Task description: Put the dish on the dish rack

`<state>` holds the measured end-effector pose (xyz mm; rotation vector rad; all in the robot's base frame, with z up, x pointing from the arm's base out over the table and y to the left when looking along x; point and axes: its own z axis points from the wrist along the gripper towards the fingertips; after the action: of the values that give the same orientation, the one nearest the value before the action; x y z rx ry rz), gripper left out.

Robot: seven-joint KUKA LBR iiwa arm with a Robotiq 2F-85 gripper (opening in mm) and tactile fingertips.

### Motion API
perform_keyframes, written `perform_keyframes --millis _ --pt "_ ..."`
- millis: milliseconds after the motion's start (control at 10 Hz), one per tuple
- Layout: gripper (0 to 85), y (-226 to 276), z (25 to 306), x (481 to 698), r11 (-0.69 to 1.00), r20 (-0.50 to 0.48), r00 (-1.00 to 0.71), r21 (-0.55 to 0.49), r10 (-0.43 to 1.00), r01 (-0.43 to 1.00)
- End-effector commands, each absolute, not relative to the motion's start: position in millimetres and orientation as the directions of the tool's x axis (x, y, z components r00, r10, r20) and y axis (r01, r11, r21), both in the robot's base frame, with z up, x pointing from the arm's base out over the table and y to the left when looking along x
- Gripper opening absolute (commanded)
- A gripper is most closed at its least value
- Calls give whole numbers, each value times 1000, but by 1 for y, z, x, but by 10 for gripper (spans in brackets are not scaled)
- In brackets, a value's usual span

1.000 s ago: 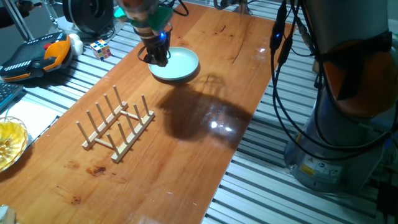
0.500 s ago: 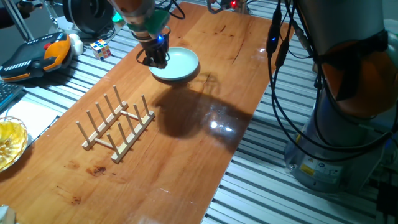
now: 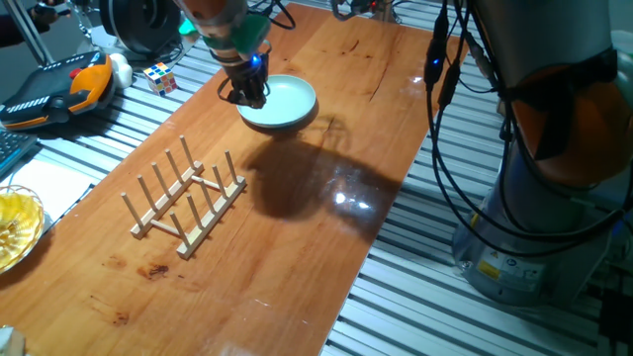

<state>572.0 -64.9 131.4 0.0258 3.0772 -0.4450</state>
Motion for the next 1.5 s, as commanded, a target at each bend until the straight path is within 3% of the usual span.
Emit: perform_keyframes --millis 0,400,700,1400 --pt "7 -65 132 572 960 -23 -1000 -280 8 14" --pt "7 -65 132 572 969 -40 -999 -243 28 37" --pt "7 -65 132 572 952 -52 -999 -305 -13 3" --pt "7 -74 124 577 947 -88 -996 -321 -31 -1"
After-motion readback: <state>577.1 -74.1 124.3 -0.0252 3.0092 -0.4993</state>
